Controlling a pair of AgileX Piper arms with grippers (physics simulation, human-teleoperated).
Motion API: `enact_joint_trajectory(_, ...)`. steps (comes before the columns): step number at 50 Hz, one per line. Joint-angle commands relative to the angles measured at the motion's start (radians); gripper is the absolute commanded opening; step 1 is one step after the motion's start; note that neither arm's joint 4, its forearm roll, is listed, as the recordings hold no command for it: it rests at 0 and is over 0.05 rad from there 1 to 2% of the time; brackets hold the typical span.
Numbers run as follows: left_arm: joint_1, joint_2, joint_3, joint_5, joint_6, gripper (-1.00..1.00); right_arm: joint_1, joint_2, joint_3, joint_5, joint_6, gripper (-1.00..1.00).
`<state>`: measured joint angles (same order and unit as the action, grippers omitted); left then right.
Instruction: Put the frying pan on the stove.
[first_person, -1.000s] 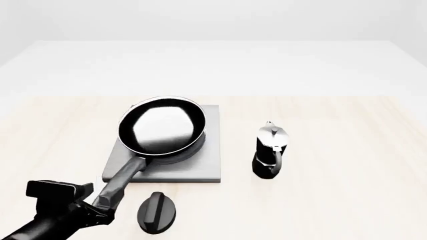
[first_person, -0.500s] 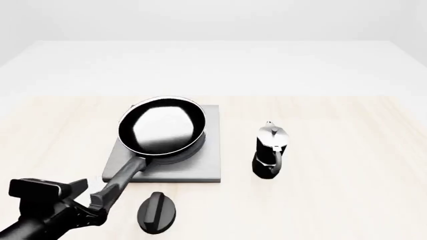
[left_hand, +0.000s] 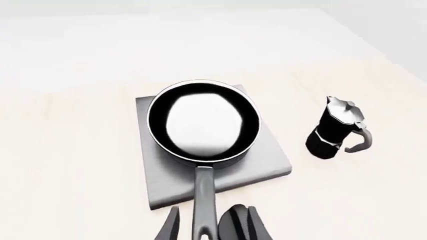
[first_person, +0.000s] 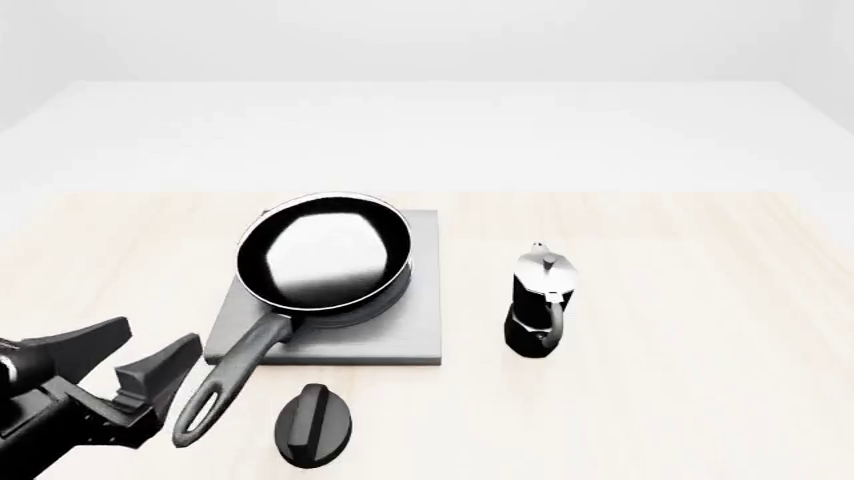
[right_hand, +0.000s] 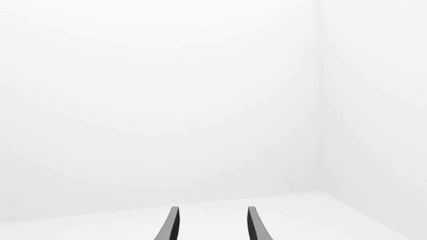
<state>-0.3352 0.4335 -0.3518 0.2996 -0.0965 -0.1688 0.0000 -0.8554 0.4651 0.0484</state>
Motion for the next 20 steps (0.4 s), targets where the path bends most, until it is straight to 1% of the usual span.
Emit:
enact_joint_trajectory(1,-0.007,-0.102,-0.123,0.096,0.022,1.0,0.0,0.0,-0.001,-0.002,0.004,1.0)
enact_joint_trajectory(4,-0.007,-0.125,-0.148,0.104,0.02,1.0,0.001,0.0,-0.005,0.001,0.004,1.0)
enact_joint_trajectory(12,-0.007,-0.125,-0.148,0.104,0.02,1.0,0.001,0.0,-0.005,0.001,0.004,1.0)
enact_joint_trajectory(13,0.002,-0.188,-0.216,0.122,0.017,1.0,0.001,0.0,-0.016,0.009,0.006,1.0)
enact_joint_trajectory(19,0.01,-0.212,-0.232,0.135,0.019,1.0,0.0,0.0,-0.027,0.018,0.008,1.0)
enact_joint_trajectory(20,0.015,-0.233,-0.242,0.135,0.014,1.0,-0.001,0.0,-0.034,0.023,0.01,1.0)
